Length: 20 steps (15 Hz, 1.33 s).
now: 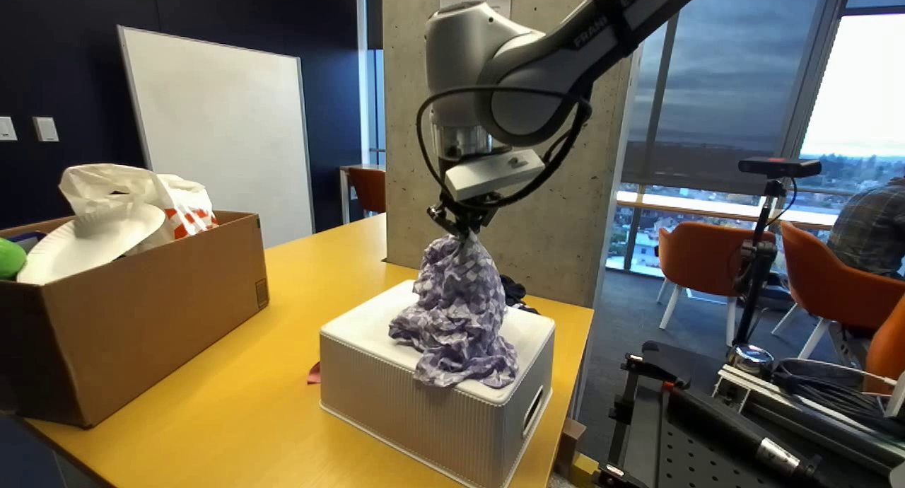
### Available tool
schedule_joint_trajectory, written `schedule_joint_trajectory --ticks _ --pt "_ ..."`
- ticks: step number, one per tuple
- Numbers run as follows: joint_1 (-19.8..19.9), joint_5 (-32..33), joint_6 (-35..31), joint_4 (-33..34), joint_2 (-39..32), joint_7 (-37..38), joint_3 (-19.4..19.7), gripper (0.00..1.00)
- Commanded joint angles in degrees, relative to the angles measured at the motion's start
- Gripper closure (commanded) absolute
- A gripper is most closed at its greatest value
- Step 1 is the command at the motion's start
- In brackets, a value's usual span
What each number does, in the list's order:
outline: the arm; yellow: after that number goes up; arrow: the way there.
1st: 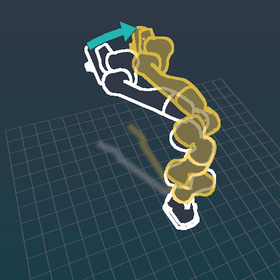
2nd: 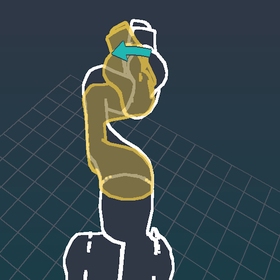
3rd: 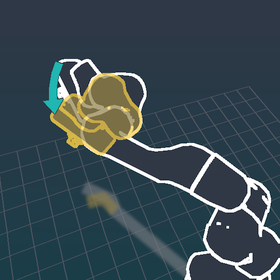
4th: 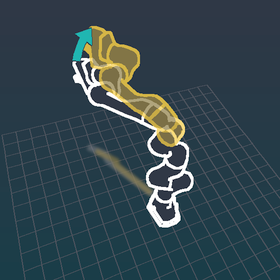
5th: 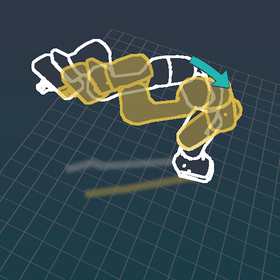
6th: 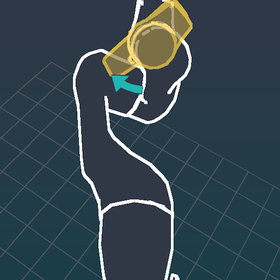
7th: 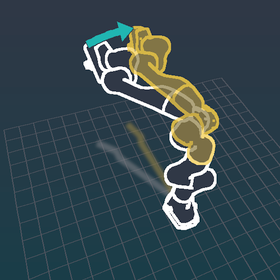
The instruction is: Move the piece of clothing off the box and onto the table
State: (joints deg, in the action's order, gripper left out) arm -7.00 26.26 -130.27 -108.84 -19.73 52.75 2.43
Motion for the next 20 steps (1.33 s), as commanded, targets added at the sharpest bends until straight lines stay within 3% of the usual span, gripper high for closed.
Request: schedule_joint_trajectory --ticks 1,6,7,8,10,19,20 --pt "-1.9 -1.2 -0.8 4.2 -6.3 -1.0 0.0 0.99" --pt "-3.3 -3.5 -1.0 7.4 -11.7 -2.7 0.4 0.99" --pt "-3.2 -4.2 -1.0 7.7 -12.2 -3.0 0.5 0.91" --pt "-3.2 -4.7 -1.1 8.0 -12.5 -3.4 0.6 0.68" --pt "-3.7 -5.5 -0.6 7.9 -11.5 -3.6 0.7 0.65" --pt "-5.0 -6.3 3.3 4.6 -5.9 -2.3 0.9 0.02" --pt "-4.8 -6.3 3.7 3.7 -5.6 -2.3 0.9 0.00"
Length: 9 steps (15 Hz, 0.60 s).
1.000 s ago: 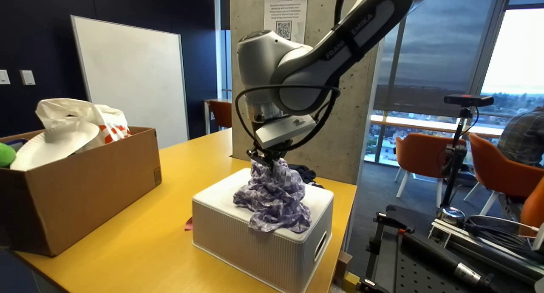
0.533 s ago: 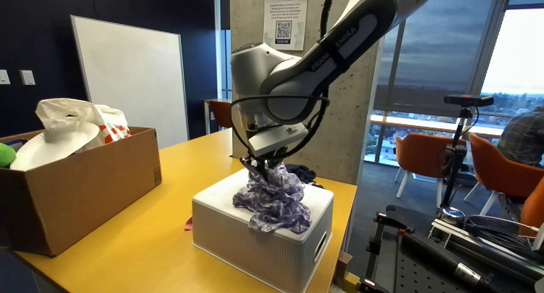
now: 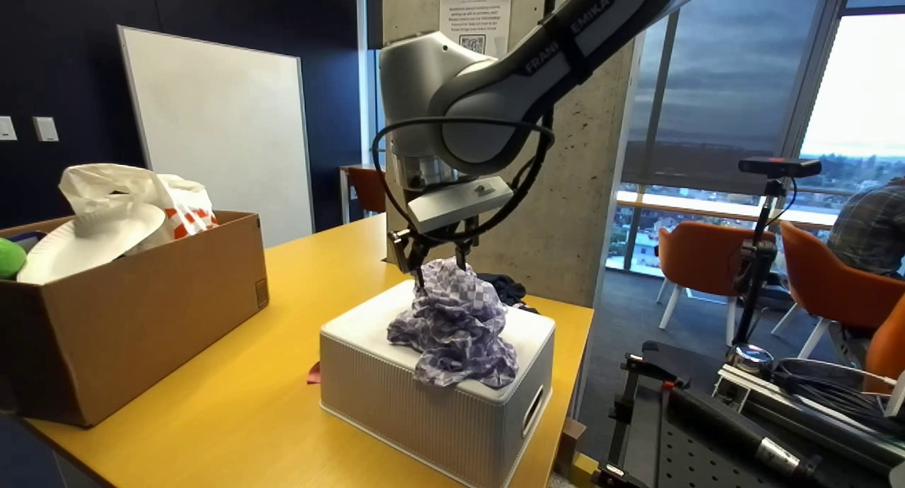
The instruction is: Move the piece of clothing off the box and onto the table
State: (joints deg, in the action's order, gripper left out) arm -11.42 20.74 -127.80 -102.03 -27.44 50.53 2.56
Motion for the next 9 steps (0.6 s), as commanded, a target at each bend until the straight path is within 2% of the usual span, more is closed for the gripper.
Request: schedule_joint_trajectory --ticks 1,5,9 --pt "-0.1 -1.0 1.6 -3.8 2.1 -0.1 0.8 0.00" --pt "0.8 -2.0 0.8 -5.1 -0.9 -0.3 0.9 0.00" --pt "0.6 -0.6 -1.6 -4.0 -4.9 0.7 2.8 0.00"
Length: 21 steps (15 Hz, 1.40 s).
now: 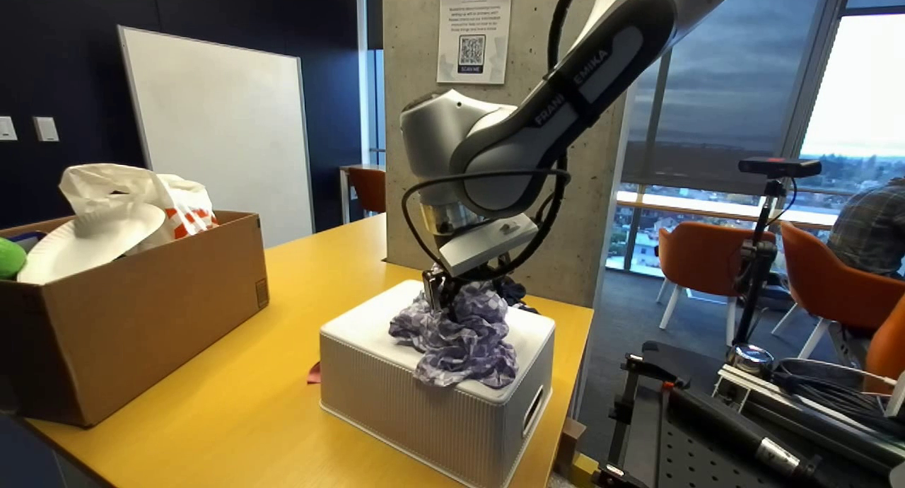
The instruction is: Move the piece of clothing off the box and onto the table
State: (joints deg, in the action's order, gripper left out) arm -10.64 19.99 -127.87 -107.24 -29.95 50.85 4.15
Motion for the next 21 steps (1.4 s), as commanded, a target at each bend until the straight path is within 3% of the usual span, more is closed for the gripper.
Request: schedule_joint_trajectory --ticks 1,5,6,8,16,18,21 --pt "-0.2 0.1 -1.9 1.6 -3.5 0.3 1.6 0.00" --pt "-0.4 -0.6 -2.4 3.7 -7.1 -0.1 2.4 0.00" --pt "-0.4 -0.7 -2.4 4.3 -7.8 -0.2 2.5 0.25" --pt "-0.4 -1.0 -2.4 5.0 -8.6 -0.4 2.5 0.32" --pt "-1.1 -0.7 -1.7 7.1 -9.4 0.0 2.8 0.94" --pt "-1.8 0.7 -0.8 7.5 -8.2 1.1 4.2 1.00" --pt "-0.6 1.3 -0.7 8.3 -6.4 0.9 6.5 0.97"
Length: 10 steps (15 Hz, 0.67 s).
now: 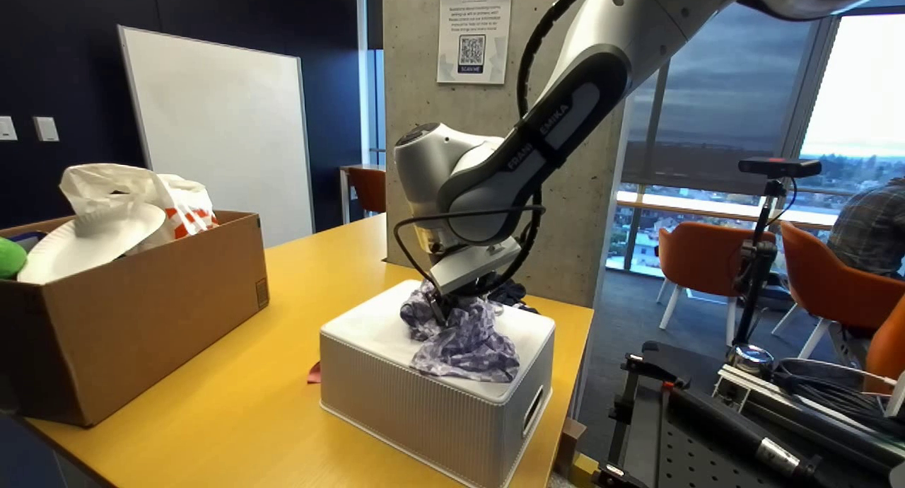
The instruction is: Move the piece of clothing off the box and onto the table
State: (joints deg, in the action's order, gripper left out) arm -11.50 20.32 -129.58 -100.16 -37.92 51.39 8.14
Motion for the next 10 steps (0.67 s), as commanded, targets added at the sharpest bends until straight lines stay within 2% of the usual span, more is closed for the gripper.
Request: schedule_joint_trajectory --ticks 1,6,10 --pt "0.8 1.3 1.3 1.7 2.0 0.1 3.6 0.97" --pt "5.0 2.6 2.6 9.6 -0.2 -4.4 6.7 0.97" --pt "9.4 1.5 6.1 21.1 -4.5 -10.9 7.1 0.97"
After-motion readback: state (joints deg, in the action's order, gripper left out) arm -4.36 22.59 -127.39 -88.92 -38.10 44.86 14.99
